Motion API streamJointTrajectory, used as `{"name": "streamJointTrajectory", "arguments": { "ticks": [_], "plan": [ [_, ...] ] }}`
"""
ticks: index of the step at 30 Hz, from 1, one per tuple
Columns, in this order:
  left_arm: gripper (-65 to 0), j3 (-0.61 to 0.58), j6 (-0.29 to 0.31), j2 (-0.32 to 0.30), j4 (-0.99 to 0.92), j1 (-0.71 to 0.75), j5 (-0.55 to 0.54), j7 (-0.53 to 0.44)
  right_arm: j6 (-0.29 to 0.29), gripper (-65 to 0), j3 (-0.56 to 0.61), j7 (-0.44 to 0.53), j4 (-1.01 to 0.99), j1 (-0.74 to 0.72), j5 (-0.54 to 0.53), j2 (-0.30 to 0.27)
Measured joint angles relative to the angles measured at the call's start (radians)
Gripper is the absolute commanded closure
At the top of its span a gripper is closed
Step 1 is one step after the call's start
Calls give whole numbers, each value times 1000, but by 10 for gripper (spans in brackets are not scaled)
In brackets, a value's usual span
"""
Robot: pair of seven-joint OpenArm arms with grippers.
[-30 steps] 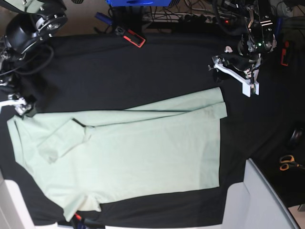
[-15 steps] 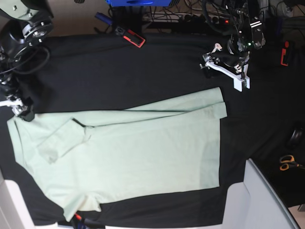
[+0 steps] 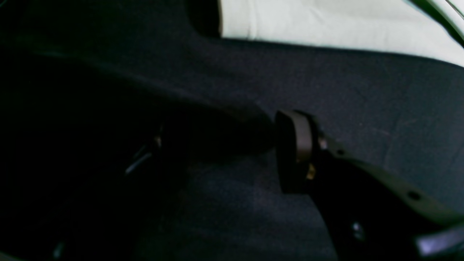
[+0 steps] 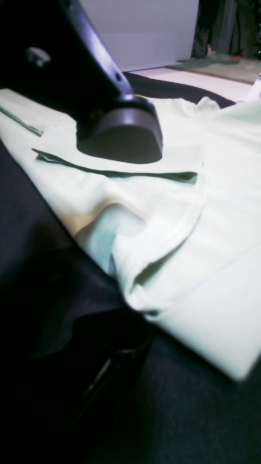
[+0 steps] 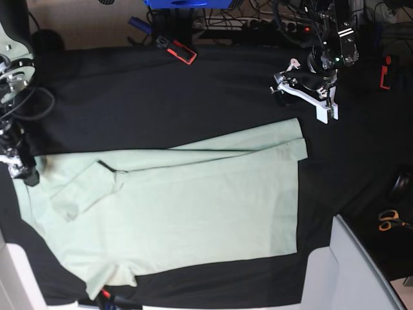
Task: Fold the T-shirt properly
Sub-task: 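Grasp the folded edge again with both grippers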
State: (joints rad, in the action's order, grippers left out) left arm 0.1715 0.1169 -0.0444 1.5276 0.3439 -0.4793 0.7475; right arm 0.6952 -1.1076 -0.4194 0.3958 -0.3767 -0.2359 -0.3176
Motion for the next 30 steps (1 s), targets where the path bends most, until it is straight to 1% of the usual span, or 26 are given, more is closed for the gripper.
{"name": "streamJointTrajectory", "arguments": {
  "ticks": [2,3,9,10,11,13,17,19,23,24,27,30],
  "plan": [
    [-370,0,0,0,0,0,0,0,-2,-496,0,-7,-2,-3,3,0],
    [-370,0,0,0,0,0,0,0,-7,-445,0,-13,-2,-3,8,1],
    [-370,0,0,0,0,0,0,0,-13,-58,0,-26,-8,-3,26,8],
    [-370,0,0,0,0,0,0,0,-13,-9,0,-26,-8,-3,26,8],
    [-370,0,0,1,0,0,0,0,-13,0,0,-26,-8,-3,25,7],
    [-371,0,0,1,0,0,0,0,-12,-7,0,-26,-8,-3,26,6],
    [-380,4,-1,13,1,-6,1,0,-12,-1,0,-26,-8,-3,26,6],
    [-380,19,-6,33,1,-21,4,4,-12,-1,0,-26,-8,-3,26,6],
    [-380,87,-3,96,-6,-57,0,19,-12,-1,0,-26,-8,-3,26,6],
    [-380,101,1,104,-11,-66,-4,24,-12,-1,0,-26,-8,-3,26,6],
    [-380,103,0,102,-14,-84,0,31,-12,-1,0,-26,-8,-2,26,6],
    [-380,84,0,103,28,-76,4,39,-12,0,0,-26,-8,-2,26,6]
  ]
}}
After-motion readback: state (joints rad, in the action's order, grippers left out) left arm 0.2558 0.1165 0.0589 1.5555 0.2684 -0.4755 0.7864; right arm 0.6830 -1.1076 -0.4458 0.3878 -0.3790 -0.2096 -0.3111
